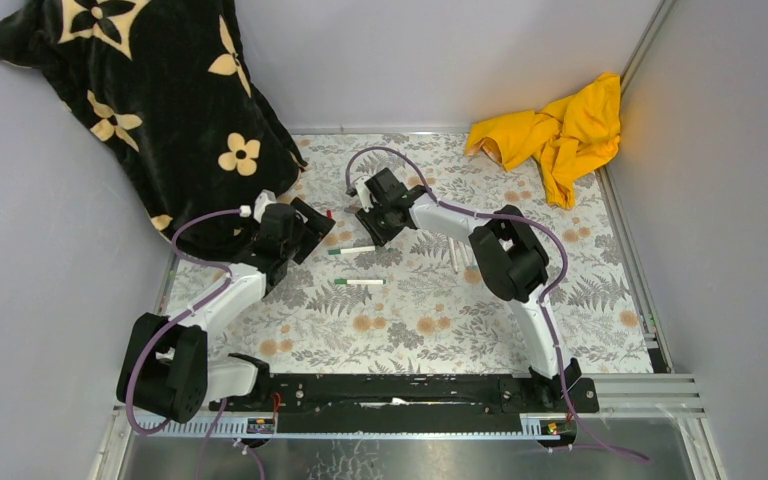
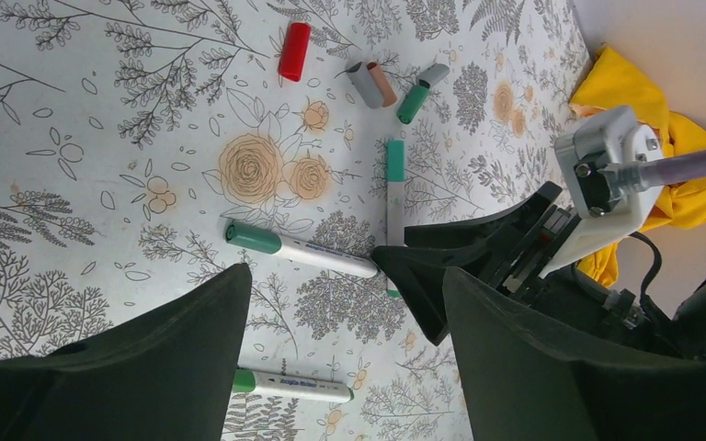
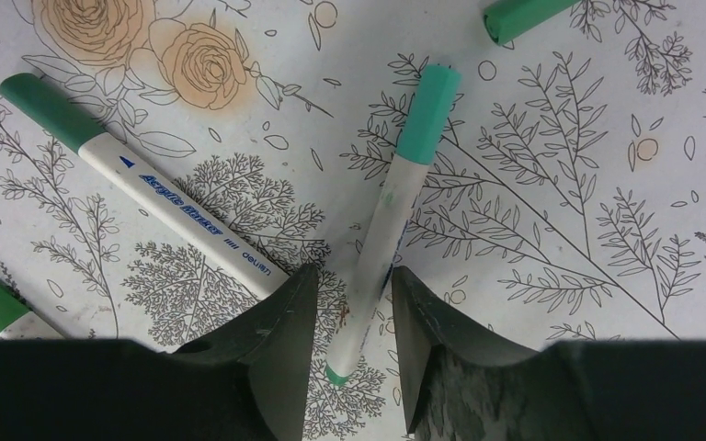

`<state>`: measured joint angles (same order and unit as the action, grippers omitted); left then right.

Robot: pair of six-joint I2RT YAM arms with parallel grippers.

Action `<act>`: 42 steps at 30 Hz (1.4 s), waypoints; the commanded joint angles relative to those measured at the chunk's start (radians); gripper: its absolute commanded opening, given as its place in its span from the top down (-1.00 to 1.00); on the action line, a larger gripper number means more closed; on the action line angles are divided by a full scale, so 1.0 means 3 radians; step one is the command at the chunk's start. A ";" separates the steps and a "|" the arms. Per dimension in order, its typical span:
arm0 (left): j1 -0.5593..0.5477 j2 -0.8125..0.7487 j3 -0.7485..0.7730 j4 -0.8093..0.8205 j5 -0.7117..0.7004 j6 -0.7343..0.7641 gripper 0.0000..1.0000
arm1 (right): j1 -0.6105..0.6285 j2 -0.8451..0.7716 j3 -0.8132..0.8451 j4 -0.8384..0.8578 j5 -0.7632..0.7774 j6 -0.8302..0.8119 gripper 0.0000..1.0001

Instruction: Open the pen caps

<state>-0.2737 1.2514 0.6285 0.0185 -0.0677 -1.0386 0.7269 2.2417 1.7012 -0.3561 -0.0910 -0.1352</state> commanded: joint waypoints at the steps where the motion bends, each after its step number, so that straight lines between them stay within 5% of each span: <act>1: 0.0023 -0.0060 -0.0039 0.0252 0.0035 -0.0020 -0.67 | 0.0022 0.0012 0.0091 0.0007 0.0083 0.0044 0.15; 10: 0.0023 -0.0057 -0.0074 0.0271 0.0017 -0.0012 -0.67 | 0.0021 0.0076 -0.0004 -0.0111 0.0237 0.0097 0.28; 18: 0.0023 0.0017 -0.0112 0.0366 0.0064 -0.0056 -0.68 | 0.0020 -0.0011 -0.0286 -0.0041 0.0286 0.0169 1.00; 24: 0.0023 0.0126 -0.0053 0.0435 0.0189 -0.0047 -0.88 | 0.0025 -0.0331 -0.0430 0.0069 0.0140 0.0188 1.00; 42: -0.0151 0.0850 0.0250 0.1045 0.0723 -0.0408 -0.84 | 0.0072 -0.1038 -0.0755 0.0283 -0.0346 0.0430 1.00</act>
<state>-0.2966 1.4872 0.6529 0.2375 0.1143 -1.1225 0.7288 1.9881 1.4868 -0.3004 -0.1513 -0.0269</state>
